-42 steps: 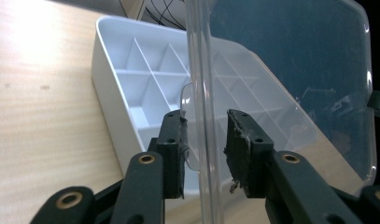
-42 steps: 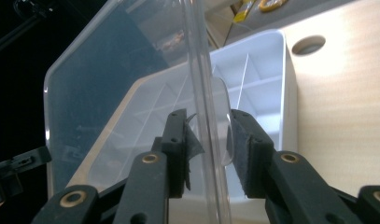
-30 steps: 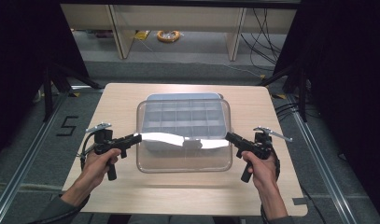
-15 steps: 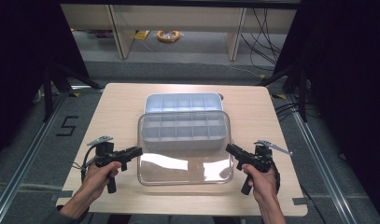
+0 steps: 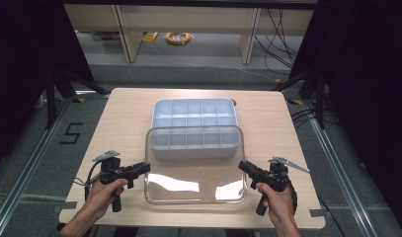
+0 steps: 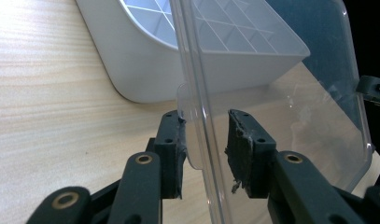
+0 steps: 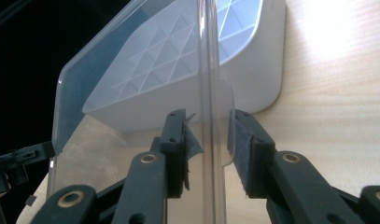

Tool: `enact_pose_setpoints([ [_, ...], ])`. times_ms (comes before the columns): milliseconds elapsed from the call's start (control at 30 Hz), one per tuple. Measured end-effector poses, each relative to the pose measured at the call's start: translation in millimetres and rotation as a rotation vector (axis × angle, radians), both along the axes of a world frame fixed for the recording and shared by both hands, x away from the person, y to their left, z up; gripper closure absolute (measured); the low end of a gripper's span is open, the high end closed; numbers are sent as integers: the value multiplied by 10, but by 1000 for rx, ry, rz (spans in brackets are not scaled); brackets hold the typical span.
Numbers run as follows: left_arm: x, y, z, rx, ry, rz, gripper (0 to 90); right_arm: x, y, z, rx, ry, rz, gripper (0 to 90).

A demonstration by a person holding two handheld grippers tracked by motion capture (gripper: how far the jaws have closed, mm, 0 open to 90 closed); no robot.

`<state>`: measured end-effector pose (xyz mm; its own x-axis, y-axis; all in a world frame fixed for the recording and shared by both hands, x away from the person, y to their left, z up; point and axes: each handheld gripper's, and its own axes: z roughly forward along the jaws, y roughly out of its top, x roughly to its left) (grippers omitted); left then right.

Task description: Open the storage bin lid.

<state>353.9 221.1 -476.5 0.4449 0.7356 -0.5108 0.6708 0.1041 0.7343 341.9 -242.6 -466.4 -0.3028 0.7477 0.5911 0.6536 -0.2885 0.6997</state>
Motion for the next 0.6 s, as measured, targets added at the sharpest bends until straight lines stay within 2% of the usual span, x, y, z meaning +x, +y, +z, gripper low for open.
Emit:
enact_pose_setpoints([
  [67,-25,3,-2,10,-8,-2,649,-40,10,-8,6,18,3,677],
  [100,-37,4,-7,3,-10,1,650,-54,-2,-16,-9,9,7,676],
  [133,-46,17,-3,-1,-1,-13,652,-63,7,-22,18,20,4,677],
  [167,-65,19,-9,-4,-11,-11,653,-82,-4,-26,-8,12,3,676],
  [200,-77,19,1,6,-4,-12,652,-113,17,-24,36,42,9,673],
  [233,-93,19,-8,6,-12,-11,651,-102,7,-59,-1,2,8,673],
  [267,-104,22,-8,12,-4,-12,653,-122,0,-63,-15,21,2,673],
  [300,-117,12,-32,5,-12,-10,653,-124,-9,-80,-7,8,14,673],
  [333,-128,15,-34,13,2,-15,652,-147,7,-82,19,33,6,672],
  [433,-172,21,-76,3,9,-34,651,-186,-8,-112,6,29,16,668],
  [467,-183,24,-84,4,9,-37,653,-206,0,-123,17,48,5,668],
  [500,-193,24,-86,14,10,-36,652,-219,-14,-158,-13,35,16,668],
  [533,-203,16,-93,9,8,-26,652,-219,-14,-158,-13,35,16,668],
  [600,-223,24,-113,11,16,-40,652,-244,-5,-173,-14,45,14,666],
])
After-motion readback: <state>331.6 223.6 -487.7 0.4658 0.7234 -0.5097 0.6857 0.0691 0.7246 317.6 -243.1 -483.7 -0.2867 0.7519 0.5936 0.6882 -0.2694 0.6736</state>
